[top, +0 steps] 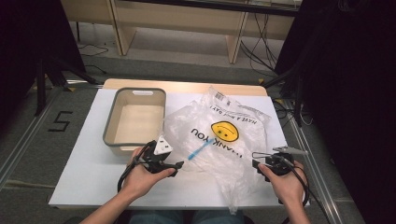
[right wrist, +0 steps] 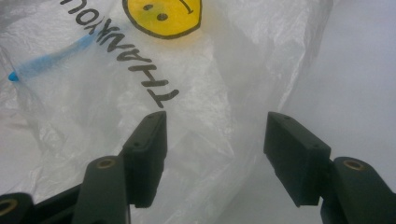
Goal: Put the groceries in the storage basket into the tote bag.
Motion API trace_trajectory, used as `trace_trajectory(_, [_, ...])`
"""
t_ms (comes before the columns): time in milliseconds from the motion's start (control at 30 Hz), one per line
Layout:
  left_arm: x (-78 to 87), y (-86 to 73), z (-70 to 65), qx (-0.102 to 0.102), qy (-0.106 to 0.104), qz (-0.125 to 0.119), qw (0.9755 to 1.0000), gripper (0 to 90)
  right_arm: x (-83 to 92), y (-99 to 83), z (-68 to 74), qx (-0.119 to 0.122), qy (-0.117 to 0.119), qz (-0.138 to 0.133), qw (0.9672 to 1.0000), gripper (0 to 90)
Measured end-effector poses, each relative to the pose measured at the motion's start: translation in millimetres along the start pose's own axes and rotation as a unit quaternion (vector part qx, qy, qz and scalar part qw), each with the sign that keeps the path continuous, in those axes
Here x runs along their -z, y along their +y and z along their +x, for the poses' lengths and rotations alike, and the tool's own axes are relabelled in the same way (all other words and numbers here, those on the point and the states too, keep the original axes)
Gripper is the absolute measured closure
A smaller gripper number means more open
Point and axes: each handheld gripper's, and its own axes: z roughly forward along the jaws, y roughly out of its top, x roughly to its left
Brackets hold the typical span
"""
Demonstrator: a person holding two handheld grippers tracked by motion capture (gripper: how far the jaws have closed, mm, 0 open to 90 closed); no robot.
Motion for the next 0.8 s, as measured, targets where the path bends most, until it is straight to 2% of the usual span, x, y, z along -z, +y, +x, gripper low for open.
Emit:
trace_trajectory(200, [1.0, -3.4, 0.9, -0.005, 0.002, 0.002, 1.0, 34.9, -4.2, -3.0, -1.7, -0.017, -0.006, 0.009, 0.9998, 40.5])
trace_trajectory(267, [0.4, -4.1, 2.4, -0.004, 0.004, 0.003, 1.0, 35.0, -6.2, -4.2, -1.4, -0.016, -0.008, 0.017, 0.9997, 40.4])
trace_trajectory(533, [-2.4, -6.2, 4.4, -0.001, 0.007, 0.009, 0.9999, 35.4, -11.8, -7.6, -5.0, -0.02, -0.042, 0.037, 0.9982, 40.0])
trace_trajectory(600, [-2.9, -6.3, 4.0, -0.003, 0.005, 0.012, 0.9999, 35.4, -14.6, -9.1, -5.8, -0.026, -0.039, 0.043, 0.998, 40.4])
trace_trajectory(800, [-3.2, -6.6, 3.6, -0.001, 0.005, 0.013, 0.9999, 35.5, -23.0, -13.1, -4.7, -0.023, -0.033, 0.061, 0.9974, 45.2])
